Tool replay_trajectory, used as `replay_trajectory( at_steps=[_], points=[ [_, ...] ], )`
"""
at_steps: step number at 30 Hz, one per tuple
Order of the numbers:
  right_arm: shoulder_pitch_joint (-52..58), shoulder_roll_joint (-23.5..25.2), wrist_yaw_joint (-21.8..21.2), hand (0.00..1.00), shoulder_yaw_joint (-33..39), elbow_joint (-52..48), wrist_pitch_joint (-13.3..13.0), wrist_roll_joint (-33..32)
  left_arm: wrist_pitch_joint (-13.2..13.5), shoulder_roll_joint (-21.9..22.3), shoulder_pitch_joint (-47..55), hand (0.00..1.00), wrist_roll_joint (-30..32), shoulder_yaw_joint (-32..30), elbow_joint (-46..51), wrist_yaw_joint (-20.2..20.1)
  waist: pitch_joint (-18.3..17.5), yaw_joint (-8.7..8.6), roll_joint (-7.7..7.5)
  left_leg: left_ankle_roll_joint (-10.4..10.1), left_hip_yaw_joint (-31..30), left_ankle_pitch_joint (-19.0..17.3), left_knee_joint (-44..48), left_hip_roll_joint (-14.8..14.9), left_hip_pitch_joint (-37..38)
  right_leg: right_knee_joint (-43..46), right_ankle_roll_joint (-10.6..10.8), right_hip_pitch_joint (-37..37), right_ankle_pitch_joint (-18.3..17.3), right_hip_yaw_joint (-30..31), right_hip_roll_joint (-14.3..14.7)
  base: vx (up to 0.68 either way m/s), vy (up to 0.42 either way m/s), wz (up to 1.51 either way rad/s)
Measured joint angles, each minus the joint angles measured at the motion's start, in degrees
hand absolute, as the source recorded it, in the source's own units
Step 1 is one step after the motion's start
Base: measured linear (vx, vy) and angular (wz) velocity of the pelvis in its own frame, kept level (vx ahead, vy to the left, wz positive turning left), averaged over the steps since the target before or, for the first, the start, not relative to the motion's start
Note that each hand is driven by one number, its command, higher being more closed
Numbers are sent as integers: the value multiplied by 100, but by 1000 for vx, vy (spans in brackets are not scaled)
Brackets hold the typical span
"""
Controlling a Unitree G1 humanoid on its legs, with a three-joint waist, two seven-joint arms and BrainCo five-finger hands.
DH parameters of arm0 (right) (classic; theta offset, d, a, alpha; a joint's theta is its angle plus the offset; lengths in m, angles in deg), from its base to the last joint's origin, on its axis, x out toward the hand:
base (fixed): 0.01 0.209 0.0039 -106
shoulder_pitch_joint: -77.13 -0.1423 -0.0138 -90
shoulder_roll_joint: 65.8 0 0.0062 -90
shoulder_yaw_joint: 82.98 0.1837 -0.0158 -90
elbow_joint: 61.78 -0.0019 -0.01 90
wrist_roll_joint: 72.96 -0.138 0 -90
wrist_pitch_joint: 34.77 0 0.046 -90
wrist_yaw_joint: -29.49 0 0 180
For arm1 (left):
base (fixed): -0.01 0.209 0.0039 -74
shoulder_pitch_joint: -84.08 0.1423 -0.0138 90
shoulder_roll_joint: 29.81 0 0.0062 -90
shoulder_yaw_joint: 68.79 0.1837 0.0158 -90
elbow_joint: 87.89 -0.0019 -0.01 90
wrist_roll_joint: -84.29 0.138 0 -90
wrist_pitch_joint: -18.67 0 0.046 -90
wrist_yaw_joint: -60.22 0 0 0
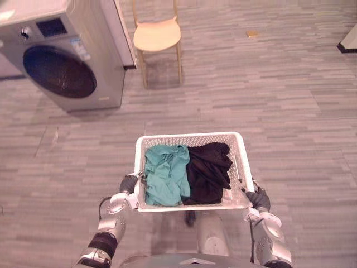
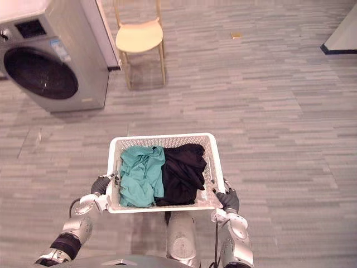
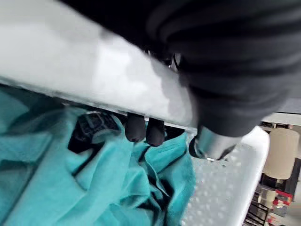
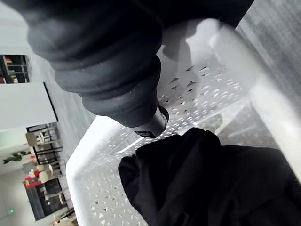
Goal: Pick up the laundry basket with both hands and put the clothes into the washing machine.
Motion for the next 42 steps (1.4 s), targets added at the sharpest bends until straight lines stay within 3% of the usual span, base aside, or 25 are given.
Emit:
replay_trajectory(
  at_steps=[3,4,5,7,8,10,12,14,15,16,17,18,19,20,22,24,26,27,28,29,33,35,37,40,42],
  points=[
    [233,-125,0,100,-100,-224,55,0,-8,96,308,100,-36,5,12,-40,93,94,-145,288,266,-327,1224,79,-917,-367,-28,902,-330,148,63,565,-91,-39],
    [436,-133,41,100,-182,-395,54,0,-9,133,530,100,-48,-1,17,-94,121,204,-216,770,760,-633,914,254,-1323,-705,-10,1413,-460,283,69,555,-77,-50],
    [504,-167,75,100,-209,-432,55,0,-9,152,673,100,-67,-3,36,-100,124,314,-223,994,1092,-856,221,333,-1646,-942,50,1710,-530,393,70,650,-65,-63],
    [470,-253,107,100,-281,-361,55,7,-30,142,815,100,-106,-6,146,-99,112,459,-261,980,1227,-918,-1874,49,-1885,-1035,178,1929,-696,584,-36,549,4,-56],
    [451,-321,110,100,-368,-343,59,20,-41,131,898,100,-109,-20,243,-93,88,474,-220,885,1194,-815,-3567,-129,-1885,-1027,315,2056,-828,687,-44,494,58,-44],
    [407,-411,106,100,-509,-338,61,44,-43,133,1034,100,-111,-124,360,-86,52,496,-162,747,894,-546,-5351,-269,-1887,-874,531,2145,-1118,958,-29,637,156,-65],
    [334,-476,106,100,-603,-316,61,92,-50,141,1094,100,-113,-159,440,-87,30,516,-140,724,881,-528,-5611,-227,-1994,-790,747,2292,-1443,1263,-59,692,312,-87],
    [544,-507,101,100,-571,-203,47,107,-70,248,1194,100,-113,-127,434,-79,-324,497,-134,880,1174,-465,-5626,-442,-1914,-789,1151,2639,-1765,1450,-297,795,495,-65],
    [585,-463,92,100,-536,-76,27,105,-72,246,1251,100,-112,-130,409,-75,-440,507,-168,1016,1057,-19,-5593,-611,-1873,-446,1197,2586,-1790,1498,-429,566,340,-35],
    [607,-344,97,100,-500,47,33,106,-78,221,1249,100,-108,-137,369,-38,-536,513,-449,1262,981,242,-5487,-962,-1758,415,1264,2349,-1712,1574,-774,548,278,9],
    [791,-71,97,100,-378,126,46,105,-126,161,1195,100,-90,-150,325,27,-615,442,-841,1378,918,61,-5240,-1383,-1631,1621,1175,1948,-1122,1585,-1253,678,300,57],
    [899,118,81,100,-310,129,-16,66,-145,110,1111,100,-84,-161,248,56,-637,345,-974,1466,801,-179,-5194,-1601,-1452,2518,925,1583,-24,1617,-1436,665,258,75],
    [892,164,56,100,-311,103,-30,71,-142,63,1035,100,-89,-155,246,47,-631,294,-967,1466,733,-221,-5221,-1635,-1337,2844,860,1418,283,1645,-1423,634,211,61],
    [750,186,-17,100,-325,99,-28,95,-147,-25,958,100,-98,-155,242,38,-577,286,-886,1484,592,-335,-5336,-1629,-1047,3322,930,1092,59,1586,-1295,544,157,29],
    [641,185,-59,100,-328,87,-109,99,-83,-38,873,100,-98,-160,286,33,-490,307,-648,1462,452,-453,-5736,-1562,-427,3318,761,549,-524,1115,-1226,516,119,17],
    [582,184,-112,100,-328,53,-185,93,-16,-59,825,100,-99,-164,313,27,-500,279,-479,1450,393,-570,-5969,-1467,-110,2522,688,102,-723,815,-1155,381,5,7],
    [520,205,-110,100,-320,-70,-210,90,24,-87,667,100,-98,-169,314,25,-463,221,-352,1395,315,-816,-6047,-1338,136,522,821,-230,-438,817,-870,318,-89,17],
    [518,208,-102,100,-316,-66,-180,90,26,-111,630,100,-93,-173,315,14,-478,196,-332,1285,284,-867,-6063,-1289,190,-843,774,-96,182,868,-723,372,-184,65],
    [573,187,-88,100,-242,-49,-164,90,10,-57,619,100,-61,-143,218,8,-521,94,-253,1192,168,-963,-6041,-1166,239,-1299,746,198,1043,885,-576,462,-204,72],
    [589,164,-64,100,-159,-11,-120,88,-8,71,582,100,-4,-103,250,18,-594,129,-105,1154,392,-884,-6018,-1056,258,-1147,725,210,866,787,-544,455,-190,69],
    [865,132,-23,100,-32,-299,-76,63,-50,241,583,100,80,-60,283,16,-494,60,-307,1143,846,-746,-4914,-1039,346,-512,655,839,31,301,-1044,327,-197,77],
    [1019,28,-24,100,-103,-551,-46,54,-57,301,897,100,68,-58,511,18,-438,143,-211,1116,1103,-564,-2570,-408,-313,-554,655,1487,-396,109,-915,203,-235,21],
    [1125,-114,-43,100,-224,-637,-46,26,-53,326,1185,100,56,-115,693,23,-476,264,-110,957,1066,104,-1609,-78,-639,-545,622,1747,-642,199,-769,190,-127,-41],
    [1098,-122,-26,100,-241,-647,-42,21,-53,371,1177,100,55,-119,711,19,-470,295,-158,1021,1501,-217,-1187,326,-996,-599,565,1763,-752,356,-824,195,-26,-30],
    [1089,-170,-24,100,-221,-570,-28,22,-76,406,1214,100,44,-114,635,17,-489,337,-363,1038,1916,-448,-2153,382,-1011,-611,559,1673,-783,575,-1090,262,50,-43]
  ],
)
